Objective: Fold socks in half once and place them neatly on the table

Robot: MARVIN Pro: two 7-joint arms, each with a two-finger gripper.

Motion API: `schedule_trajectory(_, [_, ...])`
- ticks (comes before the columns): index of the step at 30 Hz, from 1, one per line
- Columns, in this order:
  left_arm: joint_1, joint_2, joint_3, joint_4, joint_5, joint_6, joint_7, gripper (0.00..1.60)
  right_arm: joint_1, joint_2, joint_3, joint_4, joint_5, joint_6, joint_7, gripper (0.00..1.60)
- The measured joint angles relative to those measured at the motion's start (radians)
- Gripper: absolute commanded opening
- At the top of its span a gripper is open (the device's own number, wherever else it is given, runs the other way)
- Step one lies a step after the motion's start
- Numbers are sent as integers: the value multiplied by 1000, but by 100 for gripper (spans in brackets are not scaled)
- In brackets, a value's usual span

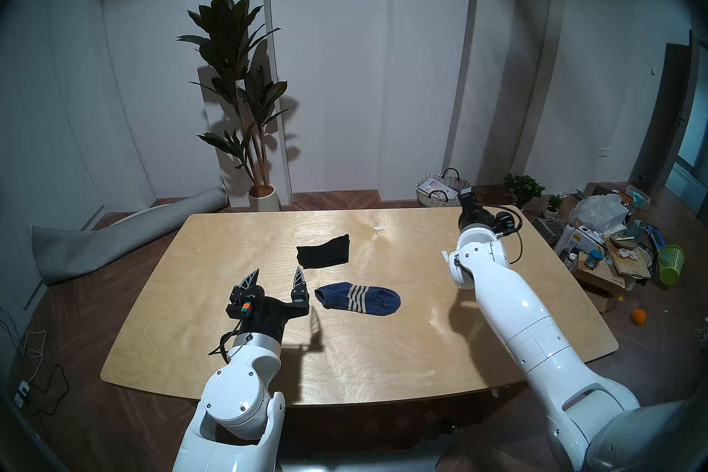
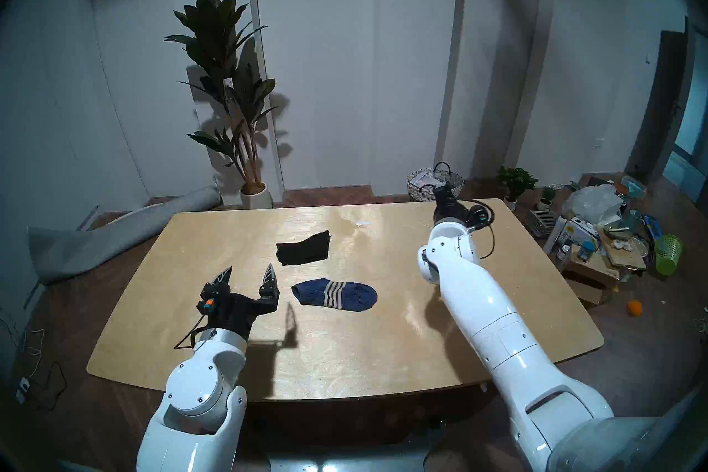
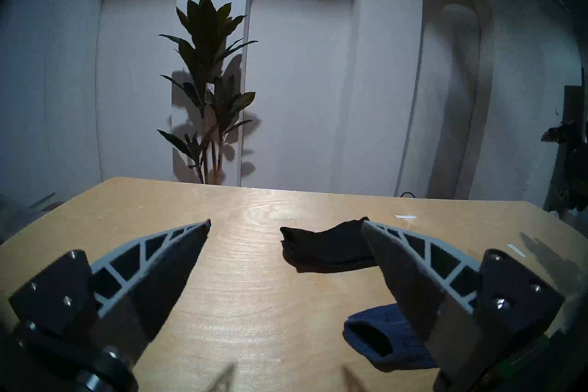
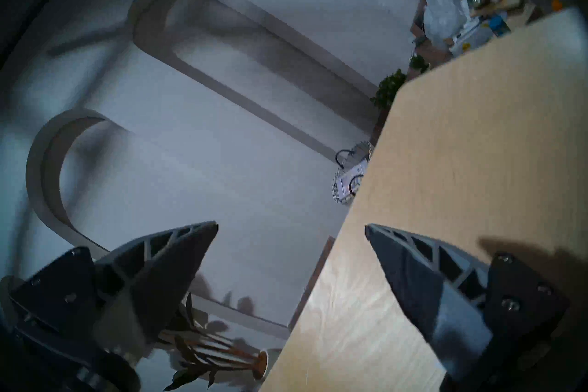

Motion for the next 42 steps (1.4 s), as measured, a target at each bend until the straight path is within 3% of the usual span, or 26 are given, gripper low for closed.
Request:
schedule_trajectory(16, [-58,25,43,22,87,0,20,160,-27,186,8,-136,-203,167,57,160])
schedule_trajectory(26, [-74,27,46,50,123,24,57,160,-93,298,-32,-176,-362,333,109,160])
schedule_trajectory(32, [-67,35,57,66,168,57,87,160,-125,368,-21,-200,-464,446,155,160])
schedule_trajectory(42, [-26,59,99,39,227,98,127,160,-175,474,8,-259,-553,622,287,160])
